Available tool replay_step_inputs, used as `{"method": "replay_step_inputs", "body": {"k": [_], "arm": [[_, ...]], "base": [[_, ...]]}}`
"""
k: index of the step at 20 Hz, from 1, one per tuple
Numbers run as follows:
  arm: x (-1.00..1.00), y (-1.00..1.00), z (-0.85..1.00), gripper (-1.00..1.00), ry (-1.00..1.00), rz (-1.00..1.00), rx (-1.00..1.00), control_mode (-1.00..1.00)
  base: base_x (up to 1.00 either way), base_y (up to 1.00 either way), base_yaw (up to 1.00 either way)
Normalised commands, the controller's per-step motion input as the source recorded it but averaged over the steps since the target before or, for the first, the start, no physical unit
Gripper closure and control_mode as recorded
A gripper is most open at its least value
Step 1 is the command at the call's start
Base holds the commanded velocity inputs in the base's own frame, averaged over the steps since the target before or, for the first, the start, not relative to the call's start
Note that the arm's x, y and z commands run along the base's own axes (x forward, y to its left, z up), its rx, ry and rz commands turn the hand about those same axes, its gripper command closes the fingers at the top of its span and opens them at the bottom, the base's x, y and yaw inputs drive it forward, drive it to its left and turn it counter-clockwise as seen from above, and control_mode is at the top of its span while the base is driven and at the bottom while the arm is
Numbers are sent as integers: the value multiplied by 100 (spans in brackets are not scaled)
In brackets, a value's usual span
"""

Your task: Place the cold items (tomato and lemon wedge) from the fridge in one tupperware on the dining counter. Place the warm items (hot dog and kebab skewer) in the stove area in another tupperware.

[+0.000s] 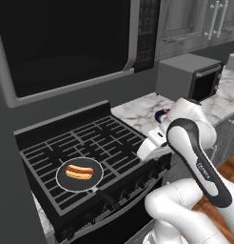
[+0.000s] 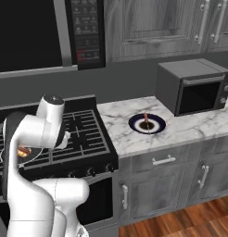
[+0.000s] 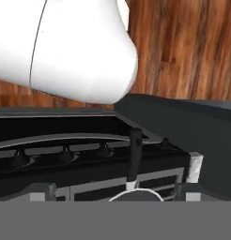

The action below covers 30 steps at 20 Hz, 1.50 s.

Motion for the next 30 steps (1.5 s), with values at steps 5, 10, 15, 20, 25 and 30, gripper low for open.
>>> {"method": "replay_step_inputs", "body": {"k": [5,10,15,20,25,30], "arm": [[11,52,-20,-100,15,24,-23,-100],[13,67,-39,-100,-13,28,-28,-100],[31,55,-19,-100,-14,33,-18,-100],[50,28,-15,-100,-17,34,-6,-100],[58,28,-18,-100,-13,29,0,-100],[48,43,-40,-100,2,16,0,-100]], "base": [[0,0,0],[0,0,0],[0,0,0],[0,0,0],[0,0,0],[0,0,0]]}}
